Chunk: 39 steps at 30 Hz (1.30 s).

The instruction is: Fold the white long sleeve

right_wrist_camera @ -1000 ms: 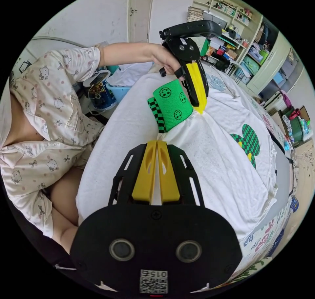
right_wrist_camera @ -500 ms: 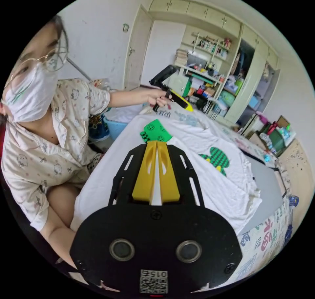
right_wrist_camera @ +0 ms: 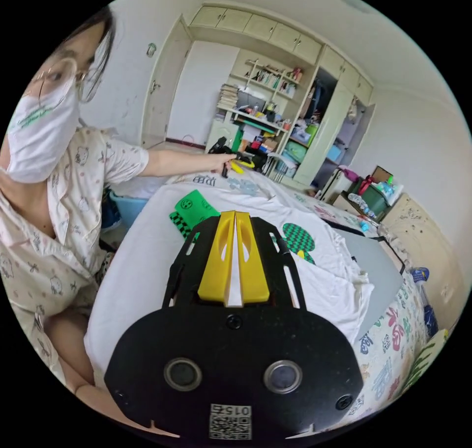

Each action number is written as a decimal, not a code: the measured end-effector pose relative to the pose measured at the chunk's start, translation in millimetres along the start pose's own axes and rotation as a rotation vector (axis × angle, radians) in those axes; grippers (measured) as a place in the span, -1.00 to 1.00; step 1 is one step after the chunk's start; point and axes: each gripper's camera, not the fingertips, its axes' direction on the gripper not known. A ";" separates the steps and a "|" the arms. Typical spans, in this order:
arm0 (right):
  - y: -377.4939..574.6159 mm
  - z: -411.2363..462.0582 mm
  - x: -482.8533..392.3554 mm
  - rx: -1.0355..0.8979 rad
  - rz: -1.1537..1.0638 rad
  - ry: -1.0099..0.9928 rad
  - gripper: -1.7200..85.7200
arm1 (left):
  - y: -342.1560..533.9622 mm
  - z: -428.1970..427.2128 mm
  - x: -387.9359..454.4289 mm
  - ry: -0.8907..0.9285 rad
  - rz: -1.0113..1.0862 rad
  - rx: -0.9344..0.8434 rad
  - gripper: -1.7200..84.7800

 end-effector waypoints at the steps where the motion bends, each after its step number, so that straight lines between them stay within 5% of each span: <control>1: 0.3 17.2 -8.2 -0.047 -0.037 -0.008 -0.98 | -3.5 5.7 -1.3 0.010 -0.021 0.015 -0.61; 10: 2.2 108.1 -48.3 -0.268 -0.168 -0.043 -0.98 | -21.1 33.5 6.4 -0.029 -0.126 0.076 -0.90; 15: -6.0 130.1 -52.7 -0.328 -0.180 -0.074 -0.97 | -5.9 16.6 80.1 0.007 0.056 0.179 -0.96; 18: -9.0 138.9 -52.9 -0.346 -0.191 -0.077 -0.93 | 13.4 -10.3 178.2 0.030 0.365 0.326 -0.97; 21: -9.2 127.6 -38.8 -0.284 -0.157 -0.099 -0.85 | 85.7 -43.8 332.9 0.274 0.964 0.355 -0.96; 23: -11.2 100.7 -16.8 -0.156 -0.068 -0.051 -0.81 | 200.2 -48.9 445.4 0.456 1.517 0.238 -0.95; 25: -11.0 81.0 0.1 -0.060 0.032 0.072 -0.78 | 292.8 -35.3 495.6 0.533 1.841 0.090 -0.95; 28: -7.6 67.8 11.2 -0.017 0.134 0.304 -0.74 | 404.1 -3.2 535.1 0.420 2.225 -0.113 -0.95; 39: -42.5 124.0 0.8 -0.411 0.004 0.198 -0.63 | 406.5 9.3 614.1 0.360 2.248 -0.131 -0.90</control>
